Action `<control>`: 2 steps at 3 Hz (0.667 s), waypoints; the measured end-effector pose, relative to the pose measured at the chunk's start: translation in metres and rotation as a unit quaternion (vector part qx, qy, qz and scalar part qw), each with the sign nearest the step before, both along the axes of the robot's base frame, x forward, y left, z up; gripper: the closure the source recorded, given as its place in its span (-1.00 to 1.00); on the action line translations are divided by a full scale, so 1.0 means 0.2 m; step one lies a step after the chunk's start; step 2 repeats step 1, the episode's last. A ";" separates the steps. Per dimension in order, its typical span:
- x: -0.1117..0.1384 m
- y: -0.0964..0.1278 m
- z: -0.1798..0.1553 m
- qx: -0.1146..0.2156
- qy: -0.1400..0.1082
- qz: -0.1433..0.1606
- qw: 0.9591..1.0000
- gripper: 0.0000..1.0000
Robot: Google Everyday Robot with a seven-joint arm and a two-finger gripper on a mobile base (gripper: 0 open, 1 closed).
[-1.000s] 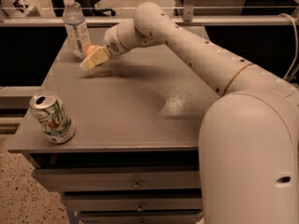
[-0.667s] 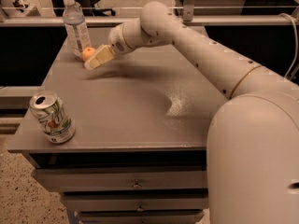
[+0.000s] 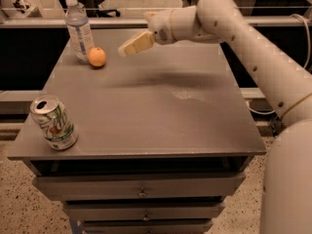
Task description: Move orange near blue plastic bottle
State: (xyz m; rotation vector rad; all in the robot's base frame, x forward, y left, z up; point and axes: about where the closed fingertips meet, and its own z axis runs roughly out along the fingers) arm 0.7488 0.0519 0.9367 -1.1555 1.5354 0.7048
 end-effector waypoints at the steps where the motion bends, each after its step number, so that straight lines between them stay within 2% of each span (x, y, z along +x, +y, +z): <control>1: -0.07 -0.31 0.22 0.042 -0.024 -0.032 0.998 -1.00; 2: -0.07 -0.31 0.22 0.042 -0.024 -0.032 0.998 -1.00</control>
Offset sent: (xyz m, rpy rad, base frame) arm 0.0000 0.0000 0.0000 0.0000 0.0000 0.0000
